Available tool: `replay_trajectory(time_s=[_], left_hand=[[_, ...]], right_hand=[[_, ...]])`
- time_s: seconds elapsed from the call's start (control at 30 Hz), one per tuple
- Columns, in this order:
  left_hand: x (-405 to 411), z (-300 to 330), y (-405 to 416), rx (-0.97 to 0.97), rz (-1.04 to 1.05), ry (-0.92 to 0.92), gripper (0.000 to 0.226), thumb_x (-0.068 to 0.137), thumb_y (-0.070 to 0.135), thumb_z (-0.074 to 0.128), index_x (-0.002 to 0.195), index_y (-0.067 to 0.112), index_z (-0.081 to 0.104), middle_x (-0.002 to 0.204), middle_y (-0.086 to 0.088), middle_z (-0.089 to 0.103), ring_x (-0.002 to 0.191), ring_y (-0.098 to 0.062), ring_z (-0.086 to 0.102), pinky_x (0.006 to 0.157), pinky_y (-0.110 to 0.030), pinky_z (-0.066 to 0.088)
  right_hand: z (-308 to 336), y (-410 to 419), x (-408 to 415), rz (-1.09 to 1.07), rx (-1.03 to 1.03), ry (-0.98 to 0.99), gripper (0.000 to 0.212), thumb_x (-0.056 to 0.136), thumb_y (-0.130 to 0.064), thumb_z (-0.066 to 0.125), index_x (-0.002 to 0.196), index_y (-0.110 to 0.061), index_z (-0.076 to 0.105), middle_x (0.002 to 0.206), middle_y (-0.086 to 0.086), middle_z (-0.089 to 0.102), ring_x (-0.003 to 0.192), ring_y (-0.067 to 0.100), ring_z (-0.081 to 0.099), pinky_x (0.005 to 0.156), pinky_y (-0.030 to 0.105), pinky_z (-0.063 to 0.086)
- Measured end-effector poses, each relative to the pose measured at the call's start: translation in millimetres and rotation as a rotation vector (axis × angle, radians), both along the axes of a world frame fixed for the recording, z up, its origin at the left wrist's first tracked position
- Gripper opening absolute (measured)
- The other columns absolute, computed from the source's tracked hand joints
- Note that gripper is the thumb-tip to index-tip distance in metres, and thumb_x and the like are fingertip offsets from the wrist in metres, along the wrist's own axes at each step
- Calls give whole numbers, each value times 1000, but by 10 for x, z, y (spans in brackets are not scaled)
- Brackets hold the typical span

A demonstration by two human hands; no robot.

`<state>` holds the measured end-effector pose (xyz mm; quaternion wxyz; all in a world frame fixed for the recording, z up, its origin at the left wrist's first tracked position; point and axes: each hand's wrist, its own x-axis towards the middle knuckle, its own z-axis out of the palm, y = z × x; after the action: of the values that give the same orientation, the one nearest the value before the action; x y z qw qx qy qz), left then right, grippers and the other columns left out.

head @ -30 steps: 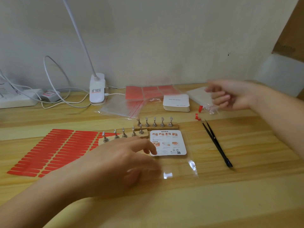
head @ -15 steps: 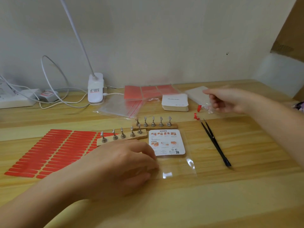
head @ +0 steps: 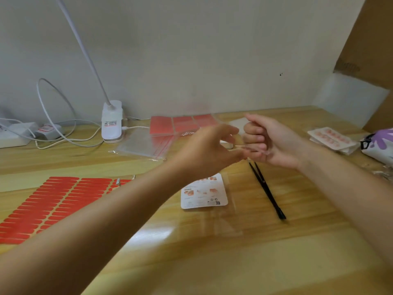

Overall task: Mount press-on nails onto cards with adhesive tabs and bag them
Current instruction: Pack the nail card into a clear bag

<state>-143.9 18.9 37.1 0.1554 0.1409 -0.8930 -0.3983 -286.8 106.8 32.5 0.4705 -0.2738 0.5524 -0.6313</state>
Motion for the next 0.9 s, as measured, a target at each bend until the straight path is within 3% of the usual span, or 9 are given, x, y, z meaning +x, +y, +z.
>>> replay_trajectory(time_s=[0.1, 0.23, 0.3, 0.37, 0.47, 0.57, 0.63, 0.77, 0.9], left_hand=[[-250, -9, 74, 89, -37, -22, 38, 82, 26, 70, 116, 11, 60, 93, -6, 71, 81, -19, 69, 74, -31, 57], [-379, -14, 26, 155, 68, 39, 22, 79, 17, 74, 98, 7, 68, 73, -4, 71, 62, -4, 66, 68, -21, 54], [-390, 4, -11, 195, 79, 59, 7, 79, 8, 72, 86, 7, 71, 73, -7, 71, 68, -13, 68, 74, -28, 56], [-386, 26, -39, 262, 70, 65, 10, 78, 1, 70, 87, 7, 70, 72, -2, 69, 65, -11, 66, 70, -22, 57], [-389, 42, -39, 193, 68, 44, 28, 77, 6, 73, 103, 11, 66, 84, 7, 64, 68, -3, 62, 61, -9, 51], [-397, 53, -12, 129, 66, 38, 37, 77, 11, 73, 112, 18, 61, 98, 6, 62, 87, -11, 63, 79, -22, 53], [-396, 57, -8, 137, 53, 44, 42, 78, 9, 71, 116, 19, 58, 105, 3, 61, 91, -14, 64, 83, -29, 54], [-372, 51, -23, 175, 10, 77, 43, 79, 10, 72, 118, 18, 56, 110, -3, 58, 81, -7, 64, 74, -20, 53], [-379, 35, -36, 90, 51, 107, 27, 79, 16, 72, 103, 16, 61, 101, -1, 58, 78, -16, 65, 65, -26, 54]], right_hand=[[-14, 44, 22, -21, -56, -21, 56, 96, -35, 40, 41, -20, 38, 43, -6, 31, 33, 6, 31, 35, 14, 35], [-18, 161, -42, -146, -121, -32, 43, 94, -30, 45, 53, -18, 47, 50, -4, 45, 44, 9, 48, 44, 16, 45], [-42, 230, -96, -251, -117, 67, 27, 92, -26, 50, 67, -17, 54, 58, -4, 56, 55, 9, 59, 49, 18, 50], [-77, 299, -147, -329, -87, 235, 9, 84, -26, 61, 82, -17, 62, 71, -4, 62, 64, 8, 61, 54, 18, 52], [-105, 361, -158, -245, 37, 499, 39, 60, -47, 69, 94, -27, 68, 85, -7, 69, 69, 5, 60, 58, 18, 50], [-91, 363, -114, -96, 109, 626, 39, 55, -53, 68, 90, -36, 69, 88, -16, 71, 71, -2, 64, 61, 16, 54], [-92, 352, -115, -87, 81, 628, 26, 62, -43, 68, 86, -32, 72, 86, -13, 72, 71, -3, 64, 60, 14, 53], [-116, 326, -127, -109, 35, 474, 16, 63, -29, 68, 73, -20, 76, 80, -3, 73, 67, 0, 64, 60, 14, 52], [-102, 307, -128, -132, 1, 307, 15, 60, -26, 69, 70, -19, 77, 67, -5, 67, 57, 0, 60, 56, 14, 52]])
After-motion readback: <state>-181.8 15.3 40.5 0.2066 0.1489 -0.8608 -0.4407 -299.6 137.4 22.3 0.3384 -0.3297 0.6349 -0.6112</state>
